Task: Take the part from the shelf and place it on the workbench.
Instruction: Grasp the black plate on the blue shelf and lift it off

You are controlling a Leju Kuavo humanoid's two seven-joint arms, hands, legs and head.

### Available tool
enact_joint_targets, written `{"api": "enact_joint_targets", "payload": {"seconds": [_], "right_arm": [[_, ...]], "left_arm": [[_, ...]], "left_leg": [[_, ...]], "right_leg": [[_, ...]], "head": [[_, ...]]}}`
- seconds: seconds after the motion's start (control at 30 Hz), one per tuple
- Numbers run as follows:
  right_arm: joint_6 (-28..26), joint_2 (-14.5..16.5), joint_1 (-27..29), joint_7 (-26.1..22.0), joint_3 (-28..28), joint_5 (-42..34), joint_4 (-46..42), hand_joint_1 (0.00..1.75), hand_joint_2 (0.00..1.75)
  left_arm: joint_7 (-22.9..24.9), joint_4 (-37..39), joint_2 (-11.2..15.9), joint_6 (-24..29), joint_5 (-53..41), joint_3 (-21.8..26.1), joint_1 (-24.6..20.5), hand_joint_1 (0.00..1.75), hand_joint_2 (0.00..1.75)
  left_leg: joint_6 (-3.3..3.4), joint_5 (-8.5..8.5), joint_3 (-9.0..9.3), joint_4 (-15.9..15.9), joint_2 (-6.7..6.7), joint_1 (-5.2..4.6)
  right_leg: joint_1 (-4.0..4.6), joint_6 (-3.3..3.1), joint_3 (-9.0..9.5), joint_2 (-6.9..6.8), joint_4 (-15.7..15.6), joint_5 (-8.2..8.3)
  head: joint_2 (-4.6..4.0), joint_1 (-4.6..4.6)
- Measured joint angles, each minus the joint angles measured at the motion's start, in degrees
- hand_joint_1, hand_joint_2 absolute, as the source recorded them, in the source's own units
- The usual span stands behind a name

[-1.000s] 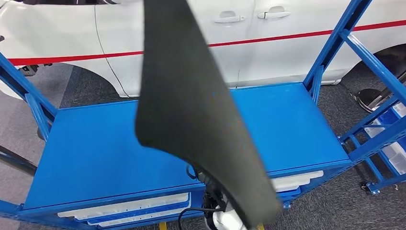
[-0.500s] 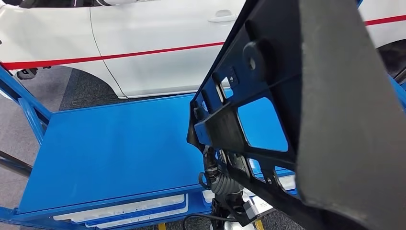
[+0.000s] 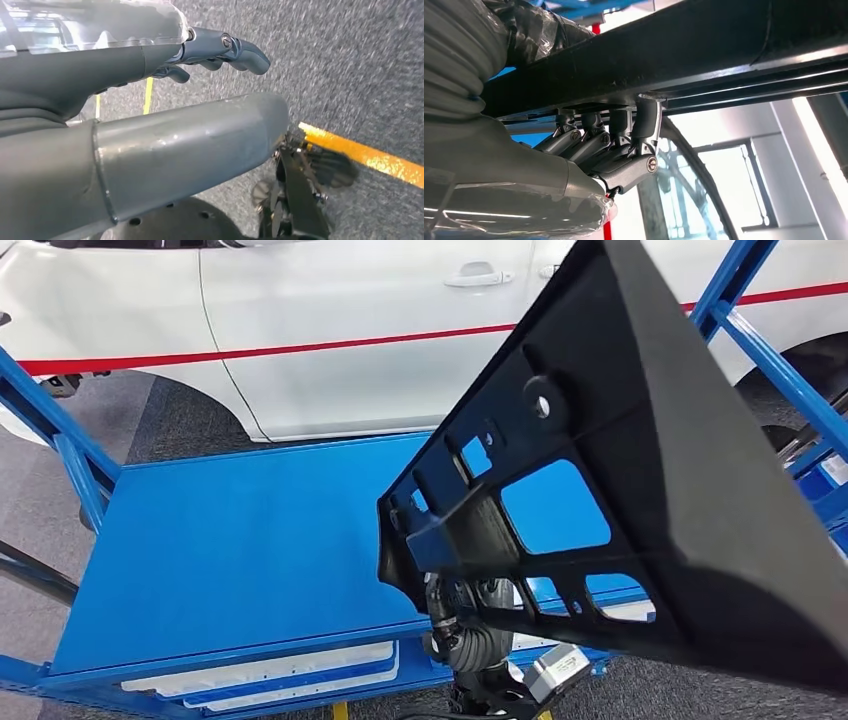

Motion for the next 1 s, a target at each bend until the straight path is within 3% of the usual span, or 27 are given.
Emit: {"api": "enact_joint_targets", "payload": {"seconds": [0.1, 0.17, 0.23, 0.3, 0.33, 0.37, 0.4, 0.47, 0.53, 0.63, 0.67, 0.73, 0.8, 0.83, 0.87, 0.9, 0.93, 1.0], "right_arm": [[2.1, 0.0, 1.3, -0.5, -0.7, 2.1, 0.2, 1.75, 1.75], [3.1, 0.0, 1.7, -0.5, -0.9, 3.5, 0.2, 1.75, 1.75], [3.9, 0.1, 2.0, -0.6, -1.0, 4.7, 0.2, 1.75, 1.75], [4.4, 0.1, 2.3, -0.8, -1.1, 5.5, 0.2, 1.75, 1.75], [4.5, 0.1, 2.5, -0.8, -1.2, 5.7, 0.2, 1.75, 1.75], [4.7, 0.1, 2.6, -0.9, -1.3, 5.8, 0.2, 1.75, 1.75], [4.8, 0.1, 2.7, -0.9, -1.3, 5.8, 0.2, 1.75, 1.75], [5.1, 0.1, 2.9, -1.0, -1.4, 5.8, 0.1, 1.75, 1.75], [5.5, 0.1, 3.2, -1.0, -1.6, 5.8, -0.1, 1.75, 1.75], [6.0, 0.0, 3.4, -1.0, -1.8, 5.8, -0.4, 1.75, 1.75], [6.1, 0.0, 3.5, -1.0, -1.8, 5.7, -0.5, 1.75, 1.75], [6.4, 0.0, 3.7, -1.0, -2.0, 5.5, -0.7, 1.75, 1.75], [6.9, 0.0, 3.9, -0.9, -2.2, 4.9, -0.8, 1.75, 1.75], [7.1, 0.0, 4.0, -0.9, -2.3, 4.7, -0.8, 1.75, 1.75], [7.3, 0.0, 4.1, -0.9, -2.4, 4.4, -0.8, 1.75, 1.75], [7.6, 0.0, 4.2, -0.9, -2.5, 4.2, -0.8, 1.75, 1.75], [7.9, 0.0, 4.2, -0.9, -2.5, 3.9, -0.9, 1.75, 1.75], [8.5, 0.0, 4.2, -0.8, -2.6, 3.1, -1.2, 1.75, 1.75]], "left_arm": [[0.0, 0.0, 0.0, -0.3, -0.4, 0.3, 0.0, 0.0, 0.0], [0.0, 0.0, 0.0, -0.6, -0.8, 0.5, 0.0, 0.0, 0.0], [0.0, 0.0, 0.0, -0.7, -1.1, 0.6, 0.0, 0.0, 0.0], [0.0, 0.0, 0.0, -0.9, -1.5, 0.8, 0.0, 0.0, 0.0], [0.1, 0.0, 0.0, -0.9, -1.7, 0.9, 0.0, 0.0, 0.0], [0.2, 0.0, 0.0, -0.9, -1.8, 1.0, 0.0, 0.0, 0.0], [0.3, 0.0, 0.0, -0.9, -1.9, 1.1, 0.0, 0.0, 0.0], [0.5, 0.0, 0.0, -0.9, -2.1, 1.3, -0.1, 0.0, 0.0], [0.5, 0.0, 0.0, -1.0, -2.3, 1.3, -0.2, 0.0, 0.0], [0.5, 0.0, 0.0, -1.1, -2.7, 1.3, -0.2, 0.0, 0.0], [0.5, 0.0, 0.0, -1.2, -2.7, 1.3, -0.2, 0.0, 0.0], [0.5, 0.0, 0.0, -1.4, -3.0, 1.3, -0.2, 0.0, 0.0], [0.4, 0.0, 0.0, -1.6, -3.2, 1.4, -0.2, 0.0, 0.0], [0.4, 0.0, 0.0, -1.6, -3.3, 1.4, -0.2, 0.0, 0.0], [0.4, 0.0, 0.0, -1.7, -3.4, 1.4, -0.2, 0.0, 0.0], [0.3, 0.0, 0.0, -1.7, -3.6, 1.4, -0.2, 0.0, 0.0], [0.3, 0.0, 0.0, -1.7, -3.7, 1.4, -0.2, 0.0, 0.0], [0.3, 0.0, 0.0, -1.8, -3.9, 1.4, -0.1, 0.0, 0.0]], "left_leg": [[-0.87, 0.05, -0.41, 0.3, -0.06, -0.1], [-1.51, -1.13, -0.8, 1.3, -0.01, 0.1], [-2.08, -5.03, -2.54, 6.1, 0.04, 0.27], [-2.42, -9.16, -4.93, 13.3, 0.06, 0.34], [-2.45, -10.01, -5.35, 15.4, 0.06, 0.35], [-2.38, -9.73, -4.68, 15.3, 0.06, 0.34], [-2.23, -8.56, -2.88, 12.9, 0.05, 0.33], [-1.72, -5.65, 2.52, 4.3, 0.03, 0.18], [-1.24, -4.22, 5.27, -1.0, -0.03, -0.15], [-0.41, -3.08, 4.81, -1.6, 0.05, -0.33], [0.01, -2.45, 4.48, -1.9, 0.2, -0.2], [0.8, -1.12, 3.48, -2.2, 0.57, 0.07], [1.18, -0.11, 2.09, -2.0, 0.72, -0.06], [1.19, 0.32, 1.29, -1.9, 0.86, -0.12], [1.15, 0.69, 0.52, -1.6, 1.04, -0.15], [1.08, 0.97, -0.22, -1.3, 1.3, -0.16], [1.0, 1.15, -0.89, -0.8, 1.6, -0.16], [0.65, 1.37, -1.84, 0.1, 2.16, -0.3]], "right_leg": [[0.23, -0.96, 0.08, 0.13, -1.1, 0.34], [0.14, -1.81, -0.14, 0.03, -1.4, 0.84], [0.02, -2.48, -0.63, -0.17, -1.6, 1.36], [0.13, -2.71, -1.39, -0.31, -1.5, 1.83], [0.2, -2.71, -1.81, -0.36, -1.4, 2.08], [0.24, -2.66, -2.23, -0.37, -1.2, 2.34], [0.26, -2.58, -2.6, -0.36, -1.1, 2.59], [0.34, -2.2, -3.09, -0.33, -1.0, 3.15], [0.38, -1.53, -3.28, -0.36, -1.1, 3.82], [0.24, -0.41, -3.31, -0.32, -1.5, 4.76], [0.24, -0.14, -3.56, -0.23, -1.0, 4.02], [0.25, 0.22, -4.96, -0.05, 2.9, -0.34], [0.27, 0.47, -6.68, -0.03, 9.7, -5.47], [0.27, 0.58, -6.9, -0.04, 12.3, -6.55], [0.26, 0.65, -6.26, -0.06, 13.1, -6.36], [0.26, 0.66, -4.61, -0.15, 11.9, -5.22], [0.27, 0.62, -2.06, -0.52, 8.9, -3.75], [0.55, 0.18, 2.95, -2.16, 1.5, -2.6]], "head": [[-0.01, -0.02], [-0.01, -0.02], [-0.01, -0.03], [0.0, -0.03], [0.0, -0.03], [0.0, -0.03], [0.0, -0.03], [-0.01, -0.03], [-0.01, -0.02], [0.0, -0.02], [0.0, 0.0], [0.0, 0.01], [-0.01, 0.01], [-0.01, 0.01], [-0.01, 0.0], [-0.01, 0.01], [-0.01, 0.01], [-0.01, 0.0]]}}
